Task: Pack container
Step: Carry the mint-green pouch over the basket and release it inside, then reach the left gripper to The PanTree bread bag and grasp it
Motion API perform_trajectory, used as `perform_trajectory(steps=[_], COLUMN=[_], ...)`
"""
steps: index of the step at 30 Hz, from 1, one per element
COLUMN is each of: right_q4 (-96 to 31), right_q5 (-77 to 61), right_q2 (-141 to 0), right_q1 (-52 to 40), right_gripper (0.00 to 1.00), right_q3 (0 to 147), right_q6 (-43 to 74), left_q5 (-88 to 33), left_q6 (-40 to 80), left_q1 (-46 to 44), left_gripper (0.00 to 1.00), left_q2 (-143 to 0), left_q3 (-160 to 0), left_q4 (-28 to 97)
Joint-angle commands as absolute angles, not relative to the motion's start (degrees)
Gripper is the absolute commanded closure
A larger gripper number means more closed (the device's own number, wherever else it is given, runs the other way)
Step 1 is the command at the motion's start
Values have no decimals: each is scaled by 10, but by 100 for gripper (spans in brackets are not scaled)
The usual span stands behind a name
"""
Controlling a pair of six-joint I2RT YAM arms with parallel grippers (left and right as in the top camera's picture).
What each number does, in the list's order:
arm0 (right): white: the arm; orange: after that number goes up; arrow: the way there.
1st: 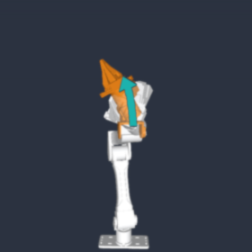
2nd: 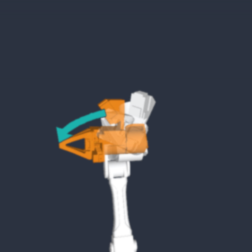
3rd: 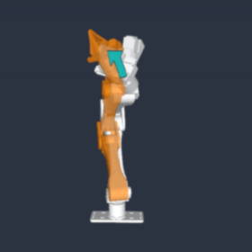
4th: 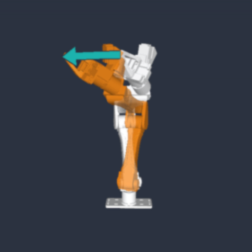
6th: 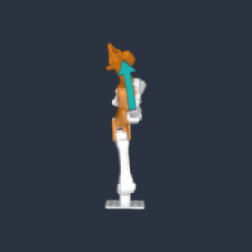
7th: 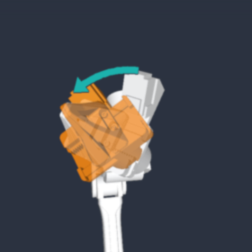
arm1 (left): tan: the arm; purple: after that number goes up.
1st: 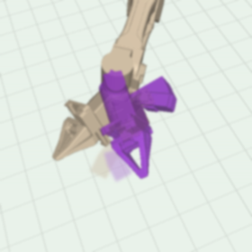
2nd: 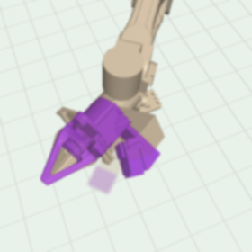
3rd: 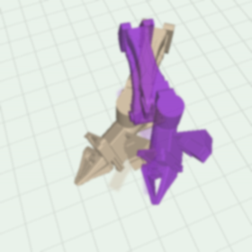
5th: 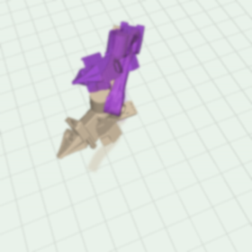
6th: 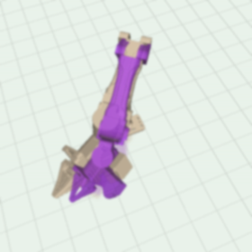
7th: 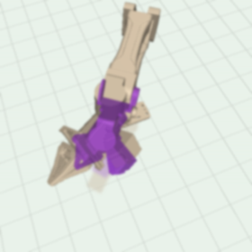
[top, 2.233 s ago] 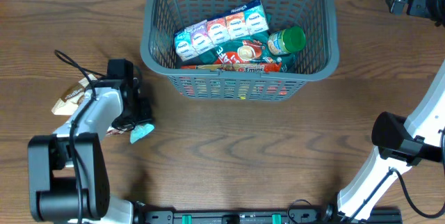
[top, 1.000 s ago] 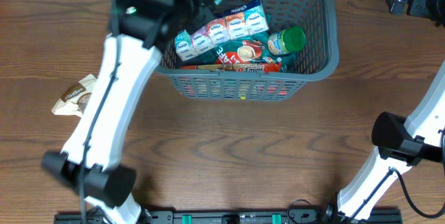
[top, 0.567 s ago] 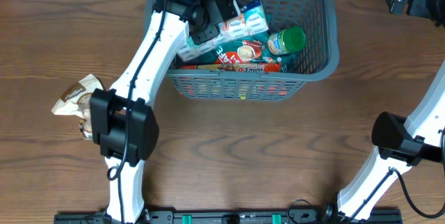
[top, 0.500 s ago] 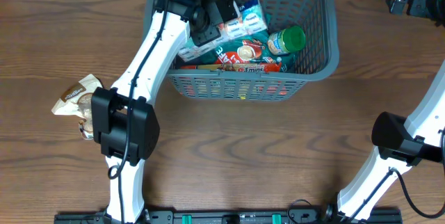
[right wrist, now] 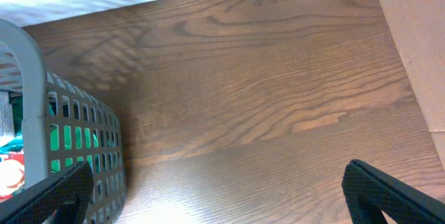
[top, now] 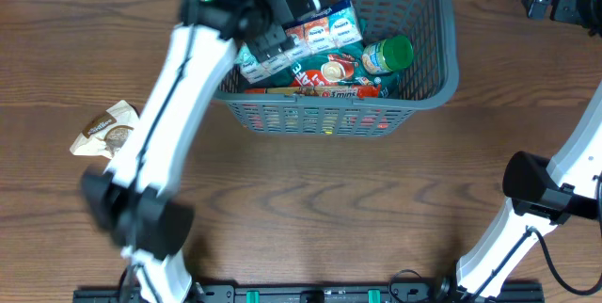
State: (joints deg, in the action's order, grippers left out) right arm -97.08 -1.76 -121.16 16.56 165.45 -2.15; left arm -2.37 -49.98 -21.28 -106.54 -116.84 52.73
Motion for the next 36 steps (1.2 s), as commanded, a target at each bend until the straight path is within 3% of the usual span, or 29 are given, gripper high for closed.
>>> perform_trajectory(steps=[1,5,9,15,21,26,36], right_q4=[-973,-973,-973,-973,-971,-970,-968], right_q5=[-20,-20,-20,-20,-18,-18,-15], right_q2=[-1216,-1216,-1216,-1216,-1216,-1216,-1216], right_q1=[169,168,168,168,169,169,169], right_gripper=[1,1,1,1,1,1,1], right_q3=[1655,1655,1655,1655,1655,1655,1655], right_q6=[-29,-29,-29,-29,-35,-35,-35], left_q5=[30,137,231,229,225,144,108], left_q6=[-462,-325,-108,119,143,154,204], left_q1=[-213,-193,-127,18,110,166,197], left_gripper=[11,0,1,1,1,1,1], left_q2=[-984,-927,-886,-871,-872,-872,-878], left_q3=[-1177,-1177,-1177,-1172,-1087,-962,-717], left_q4=[531,540,602,764,795,714,540])
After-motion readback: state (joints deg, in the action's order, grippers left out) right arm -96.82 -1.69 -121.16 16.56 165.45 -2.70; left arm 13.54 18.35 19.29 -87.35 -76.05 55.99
